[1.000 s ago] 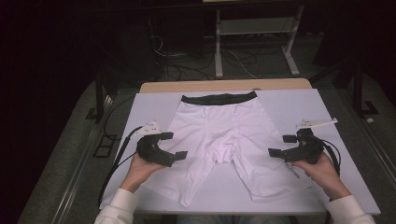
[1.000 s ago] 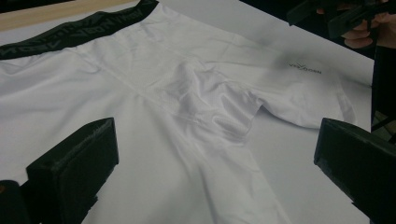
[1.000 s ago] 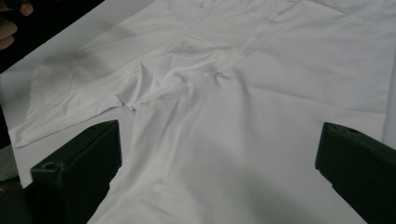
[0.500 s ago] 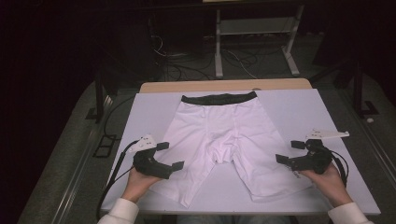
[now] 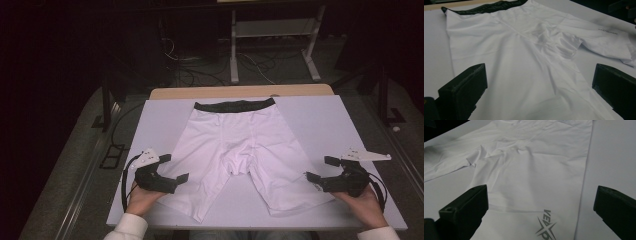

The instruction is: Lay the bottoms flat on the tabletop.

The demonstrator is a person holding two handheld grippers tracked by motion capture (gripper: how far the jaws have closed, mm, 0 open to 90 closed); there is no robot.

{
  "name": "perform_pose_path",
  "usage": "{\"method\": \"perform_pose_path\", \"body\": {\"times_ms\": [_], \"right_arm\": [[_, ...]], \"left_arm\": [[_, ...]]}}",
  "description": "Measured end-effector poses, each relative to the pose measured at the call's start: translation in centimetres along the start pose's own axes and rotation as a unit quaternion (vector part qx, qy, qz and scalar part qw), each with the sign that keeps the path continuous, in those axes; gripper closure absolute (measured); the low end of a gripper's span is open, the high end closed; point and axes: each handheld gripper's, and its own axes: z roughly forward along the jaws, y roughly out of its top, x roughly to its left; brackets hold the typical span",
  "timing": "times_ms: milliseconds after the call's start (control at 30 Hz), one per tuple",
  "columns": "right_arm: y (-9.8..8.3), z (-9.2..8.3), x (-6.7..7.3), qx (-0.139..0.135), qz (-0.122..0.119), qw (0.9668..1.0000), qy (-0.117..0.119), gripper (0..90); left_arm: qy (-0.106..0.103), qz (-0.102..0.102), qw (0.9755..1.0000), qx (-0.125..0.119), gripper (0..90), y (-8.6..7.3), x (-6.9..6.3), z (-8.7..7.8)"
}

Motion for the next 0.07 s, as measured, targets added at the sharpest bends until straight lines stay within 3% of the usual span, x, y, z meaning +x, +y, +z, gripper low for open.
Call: {"method": "perform_pose_path", "body": {"times_ms": [67], "right_arm": [[-0.13,-0.05,-0.17,-0.001,-0.005,1.0,0.001,0.0]], "left_arm": [[0.0,-0.007,0.9999,-0.008,0.0,-0.03,0.17,-0.14]]}}
